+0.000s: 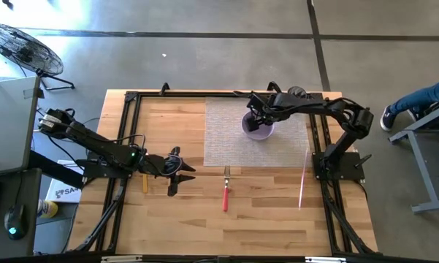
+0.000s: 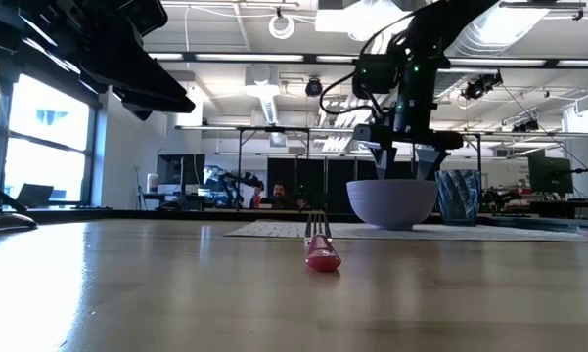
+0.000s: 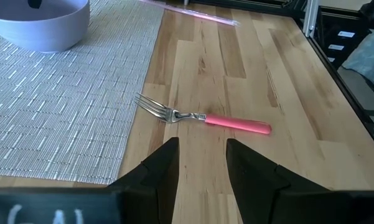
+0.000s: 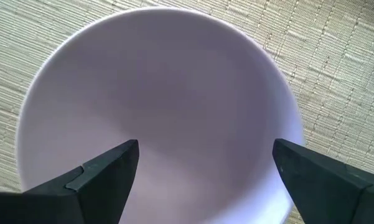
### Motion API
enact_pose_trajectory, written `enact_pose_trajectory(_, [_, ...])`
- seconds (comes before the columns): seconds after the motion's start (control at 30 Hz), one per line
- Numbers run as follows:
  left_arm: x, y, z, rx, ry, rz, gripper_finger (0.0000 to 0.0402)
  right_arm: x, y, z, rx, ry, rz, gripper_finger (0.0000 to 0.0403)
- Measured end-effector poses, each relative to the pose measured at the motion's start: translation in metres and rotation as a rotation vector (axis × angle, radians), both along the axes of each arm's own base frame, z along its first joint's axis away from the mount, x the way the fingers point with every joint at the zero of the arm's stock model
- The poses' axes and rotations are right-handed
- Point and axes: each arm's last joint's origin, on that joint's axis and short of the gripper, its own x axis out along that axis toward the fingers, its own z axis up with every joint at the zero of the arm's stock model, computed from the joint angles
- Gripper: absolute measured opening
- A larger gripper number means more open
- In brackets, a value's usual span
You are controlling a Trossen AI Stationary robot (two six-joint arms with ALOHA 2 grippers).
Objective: Pick & Place Utensil
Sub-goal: Adjust the purple bowl on the mat, then put the pink straw into the blue cup
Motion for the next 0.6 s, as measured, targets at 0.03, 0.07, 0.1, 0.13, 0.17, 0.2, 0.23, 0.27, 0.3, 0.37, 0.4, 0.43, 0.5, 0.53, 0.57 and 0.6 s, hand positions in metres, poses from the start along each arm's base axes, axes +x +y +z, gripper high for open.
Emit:
enact_pose_trajectory(0.03, [0.000,0.000,0.000,0.000,0.000,0.000,0.0129,0.000,0.000,0.000,0.003,0.002,-0.001,0.0364])
enact_pose_trajectory(0.07, [0.000,0.000,0.000,0.000,-0.001,0.000,0.0129,-0.001,-0.001,-0.001,0.007,0.009,-0.005,0.0364])
enact_pose_trajectory(0.1, [0.000,0.000,0.000,0.000,-0.001,0.000,0.0129,-0.003,-0.001,-0.001,0.010,0.016,-0.008,0.0364])
enact_pose_trajectory(0.13, [0.000,0.000,0.000,0.000,0.000,0.000,0.0129,-0.004,-0.002,-0.001,0.006,0.028,-0.012,0.0364])
enact_pose_trajectory(0.17, [0.000,0.000,0.000,0.000,0.000,0.000,0.0129,-0.004,-0.003,-0.001,-0.010,0.038,-0.014,0.0364])
enact_pose_trajectory(0.2, [0.000,0.000,0.000,0.000,-0.001,0.000,0.0129,-0.005,-0.004,-0.001,-0.029,0.048,-0.018,0.0364])
enact_pose_trajectory(0.23, [0.000,0.000,0.000,0.000,-0.001,0.000,0.0129,-0.005,-0.004,-0.001,-0.045,0.057,-0.021,0.0364])
enact_pose_trajectory(0.27, [0.000,0.000,0.000,0.000,0.000,0.000,0.0129,-0.005,-0.004,-0.001,-0.055,0.062,-0.024,0.0364])
enact_pose_trajectory(0.3, [0.000,0.000,0.000,0.000,0.000,0.000,0.0129,-0.005,-0.005,0.000,-0.060,0.063,-0.025,0.0364])
enact_pose_trajectory(0.37, [0.000,0.000,0.000,0.000,0.000,0.000,0.0129,-0.004,-0.005,0.000,-0.065,0.054,-0.026,0.0364])
enact_pose_trajectory(0.4, [0.000,0.000,0.000,0.000,0.000,0.000,0.0129,-0.004,-0.005,0.000,-0.069,0.048,-0.025,0.0364])
enact_pose_trajectory(0.43, [0.000,0.000,0.000,0.000,0.000,0.000,0.0129,-0.003,-0.005,0.001,-0.068,0.045,-0.021,0.0364])
enact_pose_trajectory(0.5, [0.000,0.000,0.000,0.000,0.000,0.000,0.0129,-0.002,-0.005,0.006,-0.065,0.036,-0.010,0.0364])
enact_pose_trajectory(0.53, [0.000,0.000,0.000,0.000,0.000,0.000,0.0129,-0.001,-0.004,0.010,-0.061,0.031,-0.002,0.0364])
enact_pose_trajectory(0.57, [0.000,0.000,0.000,0.000,0.000,0.000,0.0129,0.000,-0.003,0.015,-0.061,0.029,0.003,0.0364])
enact_pose_trajectory(0.6, [0.000,0.000,0.000,0.000,0.000,0.000,0.0129,0.001,0.000,0.021,-0.060,0.030,0.011,0.0364])
